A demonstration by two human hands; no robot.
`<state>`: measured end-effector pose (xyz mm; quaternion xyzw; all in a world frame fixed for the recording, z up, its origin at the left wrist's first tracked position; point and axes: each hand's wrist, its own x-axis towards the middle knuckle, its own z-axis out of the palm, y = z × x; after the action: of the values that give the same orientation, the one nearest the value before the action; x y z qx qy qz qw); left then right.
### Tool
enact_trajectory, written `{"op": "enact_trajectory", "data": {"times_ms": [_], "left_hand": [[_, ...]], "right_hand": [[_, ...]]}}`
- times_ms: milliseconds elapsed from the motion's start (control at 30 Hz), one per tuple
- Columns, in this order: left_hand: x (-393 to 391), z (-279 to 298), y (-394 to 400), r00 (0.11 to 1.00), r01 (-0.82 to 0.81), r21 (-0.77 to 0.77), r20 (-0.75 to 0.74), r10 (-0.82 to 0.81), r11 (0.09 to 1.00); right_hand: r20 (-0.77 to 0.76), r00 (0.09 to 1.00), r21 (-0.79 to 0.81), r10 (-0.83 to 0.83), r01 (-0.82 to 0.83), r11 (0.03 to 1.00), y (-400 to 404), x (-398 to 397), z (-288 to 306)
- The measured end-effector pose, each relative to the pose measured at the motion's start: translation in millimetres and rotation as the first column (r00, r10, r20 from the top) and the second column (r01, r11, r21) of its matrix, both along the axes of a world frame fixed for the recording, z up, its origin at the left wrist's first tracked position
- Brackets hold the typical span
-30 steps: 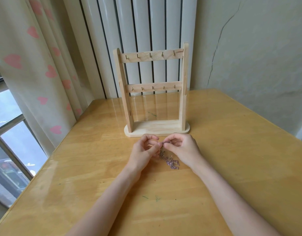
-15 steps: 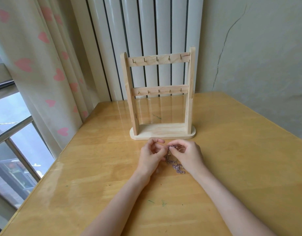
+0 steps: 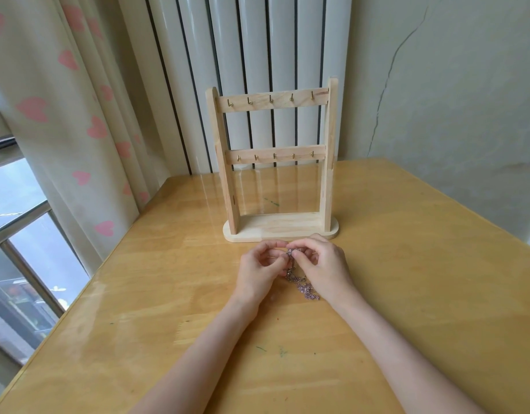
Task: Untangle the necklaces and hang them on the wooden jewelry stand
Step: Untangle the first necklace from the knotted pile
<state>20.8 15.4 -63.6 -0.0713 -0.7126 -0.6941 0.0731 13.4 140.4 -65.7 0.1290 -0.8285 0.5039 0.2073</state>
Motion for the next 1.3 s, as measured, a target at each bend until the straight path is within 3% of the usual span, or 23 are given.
{"op": "enact_trajectory", "data": {"times_ms": [200,300,400,533,733,900,1000,1067,1300], "left_hand": [[-1,-2,1,0.997,-0.070,-0.021,0.022,0.070,0.997],[-1,-3,2,0.991,-0.131,-0.048,0.027,0.133,0.990],[0,-2,3,0.996,-0.091,-0.116,-0.003,0.091,0.989],[1,-1,2,0.999,-0.035,-0.129,0.011,0.036,0.991],[1,5,-6,0.989,-0.004,0.060,0.147,-0.005,0.998],[4,11,-6,0.941,0.148,0.288,0.254,-0.225,0.946],[5,14,-8,0.905,0.188,0.412,0.279,-0.320,0.891],[4,15,-10,0.891,0.189,0.465,0.289,-0.351,0.865],[0,12,-16,0.910,0.157,0.430,0.287,-0.299,0.889]], "right_hand": [[-0.071,0.996,0.063,-0.055,0.060,0.996,3,-1,-1],[-0.091,0.996,0.164,-0.019,0.034,0.986,4,-2,-2],[-0.097,0.995,0.237,0.026,-0.002,0.972,1,1,-2],[-0.061,0.997,0.130,0.046,-0.038,0.991,1,3,1],[0.175,0.974,-0.139,0.141,-0.118,0.983,6,2,8],[0.174,0.972,-0.132,0.159,-0.137,0.982,7,4,10],[0.107,0.990,-0.062,0.092,-0.086,0.994,7,5,10],[0.102,0.990,-0.095,0.101,-0.092,0.991,9,6,10],[0.175,0.963,-0.254,0.207,-0.159,0.954,9,4,12]]}}
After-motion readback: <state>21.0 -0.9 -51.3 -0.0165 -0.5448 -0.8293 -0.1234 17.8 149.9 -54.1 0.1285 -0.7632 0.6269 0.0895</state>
